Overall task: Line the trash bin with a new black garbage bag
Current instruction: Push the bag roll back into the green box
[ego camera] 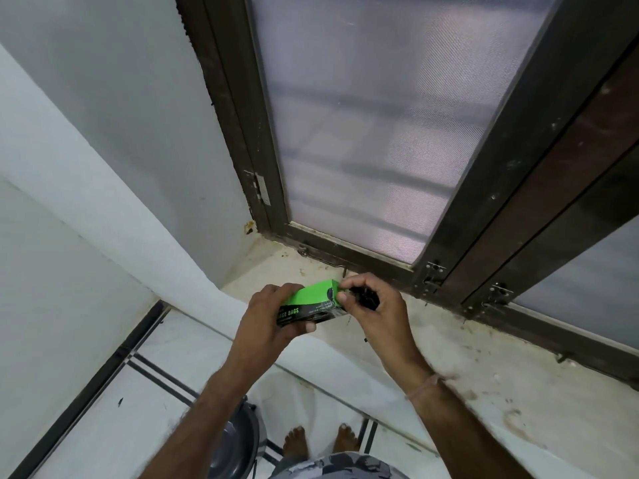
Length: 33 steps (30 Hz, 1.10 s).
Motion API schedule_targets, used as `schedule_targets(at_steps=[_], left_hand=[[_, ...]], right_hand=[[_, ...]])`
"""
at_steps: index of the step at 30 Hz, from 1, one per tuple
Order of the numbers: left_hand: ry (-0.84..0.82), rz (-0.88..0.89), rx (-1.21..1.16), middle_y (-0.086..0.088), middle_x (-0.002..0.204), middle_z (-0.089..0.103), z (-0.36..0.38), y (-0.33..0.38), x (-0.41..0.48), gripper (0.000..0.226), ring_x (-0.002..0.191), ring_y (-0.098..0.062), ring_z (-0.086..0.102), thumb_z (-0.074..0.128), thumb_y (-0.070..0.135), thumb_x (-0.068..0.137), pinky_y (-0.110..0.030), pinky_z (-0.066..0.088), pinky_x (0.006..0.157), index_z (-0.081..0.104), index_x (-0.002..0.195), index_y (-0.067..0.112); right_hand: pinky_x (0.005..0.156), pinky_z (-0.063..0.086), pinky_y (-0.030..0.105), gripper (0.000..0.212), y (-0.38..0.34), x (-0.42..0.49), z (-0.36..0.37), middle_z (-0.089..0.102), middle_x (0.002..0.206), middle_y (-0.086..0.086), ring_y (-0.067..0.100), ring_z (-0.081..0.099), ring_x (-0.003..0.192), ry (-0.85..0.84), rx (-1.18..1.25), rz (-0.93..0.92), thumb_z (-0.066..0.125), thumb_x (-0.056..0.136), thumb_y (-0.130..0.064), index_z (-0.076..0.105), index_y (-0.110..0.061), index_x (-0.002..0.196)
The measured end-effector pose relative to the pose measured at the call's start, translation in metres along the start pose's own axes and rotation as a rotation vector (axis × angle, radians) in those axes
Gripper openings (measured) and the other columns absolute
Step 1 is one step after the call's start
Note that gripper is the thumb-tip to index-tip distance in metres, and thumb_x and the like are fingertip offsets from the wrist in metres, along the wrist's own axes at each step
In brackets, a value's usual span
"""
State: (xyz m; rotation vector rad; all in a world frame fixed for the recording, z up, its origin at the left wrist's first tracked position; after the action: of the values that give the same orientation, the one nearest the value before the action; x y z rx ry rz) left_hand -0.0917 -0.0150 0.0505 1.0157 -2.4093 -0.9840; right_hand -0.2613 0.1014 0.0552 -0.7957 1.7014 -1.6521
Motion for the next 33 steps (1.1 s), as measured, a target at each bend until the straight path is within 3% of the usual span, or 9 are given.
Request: schedule_targets(at_steps=[3, 6, 9, 12, 18, 23, 26, 29, 33], left_hand=[[0.010, -0.022, -0.008, 0.012, 0.101, 0.059, -0.004, -0.007, -0.002, 0.062, 0.098, -0.016, 0.055, 0.078, 0.054, 0.072, -0.022, 0.040, 0.080, 0.063, 0.128, 0.030], [0.014, -0.047, -0.041, 0.013, 0.101, 0.059, -0.007, -0.011, -0.003, 0.062, 0.099, -0.017, 0.055, 0.078, 0.053, 0.071, -0.025, 0.042, 0.081, 0.063, 0.127, 0.030], [0.007, -0.037, -0.026, 0.013, 0.100, 0.058, -0.008, -0.012, -0.002, 0.063, 0.098, -0.018, 0.054, 0.078, 0.052, 0.071, -0.024, 0.040, 0.079, 0.062, 0.128, 0.030], [0.007, -0.029, -0.008, 0.007, 0.101, 0.059, -0.011, -0.012, -0.001, 0.065, 0.099, -0.020, 0.054, 0.078, 0.050, 0.071, -0.030, 0.044, 0.081, 0.063, 0.129, 0.028], [-0.034, 0.006, 0.060, 0.004, 0.105, 0.060, -0.011, -0.010, 0.003, 0.062, 0.101, -0.021, 0.054, 0.077, 0.050, 0.070, -0.033, 0.045, 0.083, 0.063, 0.128, 0.030], [-0.057, 0.030, 0.091, 0.007, 0.104, 0.059, -0.013, -0.013, 0.007, 0.058, 0.099, -0.017, 0.053, 0.076, 0.053, 0.073, -0.023, 0.040, 0.076, 0.061, 0.126, 0.035], [-0.058, 0.032, 0.102, 0.006, 0.106, 0.060, -0.014, -0.011, 0.008, 0.057, 0.099, -0.016, 0.052, 0.075, 0.054, 0.074, -0.023, 0.041, 0.076, 0.061, 0.127, 0.036], [-0.071, 0.036, 0.102, 0.006, 0.107, 0.059, -0.012, -0.008, 0.009, 0.059, 0.100, -0.016, 0.052, 0.075, 0.054, 0.074, -0.024, 0.041, 0.077, 0.061, 0.128, 0.035], [-0.085, 0.027, 0.109, 0.005, 0.109, 0.060, -0.012, -0.007, 0.009, 0.060, 0.101, -0.016, 0.052, 0.074, 0.054, 0.074, -0.030, 0.047, 0.080, 0.061, 0.128, 0.035]], right_hand=[[0.087, 0.055, 0.023, 0.018, 0.000, -0.002, 0.001, 0.076, 0.107, 0.003, 0.008, 0.071, 0.100, -0.038, -0.031, -0.017, 0.079, 0.088, -0.004, 0.080, -0.013, 0.104], [0.096, 0.054, 0.020, 0.032, 0.013, -0.002, -0.019, 0.069, 0.123, -0.005, 0.002, 0.066, 0.111, 0.084, -0.123, 0.065, 0.077, 0.093, -0.019, 0.073, -0.024, 0.124], [0.063, 0.050, 0.016, 0.034, 0.036, -0.005, -0.018, 0.068, 0.104, -0.001, 0.008, 0.059, 0.079, 0.028, 0.082, 0.306, 0.069, 0.098, -0.026, 0.068, -0.024, 0.132], [0.047, 0.037, 0.017, 0.027, 0.030, -0.004, -0.013, 0.054, 0.076, 0.003, 0.011, 0.044, 0.060, -0.060, 0.272, 0.289, 0.066, 0.100, -0.027, 0.074, -0.018, 0.124], [0.050, 0.037, 0.018, 0.032, 0.012, -0.003, 0.002, 0.058, 0.078, -0.012, 0.008, 0.045, 0.061, -0.250, 0.183, 0.201, 0.066, 0.098, -0.024, 0.071, -0.021, 0.130], [0.049, 0.034, 0.019, 0.034, 0.002, 0.000, 0.008, 0.068, 0.089, 0.007, 0.009, 0.043, 0.057, -0.358, 0.195, 0.191, 0.063, 0.099, -0.024, 0.069, -0.015, 0.131], [0.051, 0.034, 0.016, 0.031, 0.000, 0.001, 0.007, 0.067, 0.091, 0.010, 0.005, 0.042, 0.056, -0.340, 0.114, 0.168, 0.069, 0.095, -0.022, 0.073, -0.021, 0.126], [0.060, 0.044, 0.011, 0.030, -0.001, 0.004, 0.008, 0.065, 0.091, 0.002, -0.001, 0.054, 0.065, -0.294, 0.032, 0.124, 0.076, 0.091, -0.013, 0.076, -0.022, 0.119], [0.063, 0.046, 0.011, 0.025, 0.001, 0.008, 0.009, 0.065, 0.082, -0.013, -0.002, 0.056, 0.071, -0.290, 0.033, 0.120, 0.082, 0.086, -0.011, 0.074, -0.012, 0.110]])
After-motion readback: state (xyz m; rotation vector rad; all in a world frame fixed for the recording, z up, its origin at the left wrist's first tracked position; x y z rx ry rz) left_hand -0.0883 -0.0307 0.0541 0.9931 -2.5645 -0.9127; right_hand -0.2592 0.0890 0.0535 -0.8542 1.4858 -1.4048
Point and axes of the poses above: each hand's wrist, its own x-axis towards the middle knuckle, its own z-axis out of the palm, y = z × x, the point moved 10 cm from there along x, towards the middle knuckle
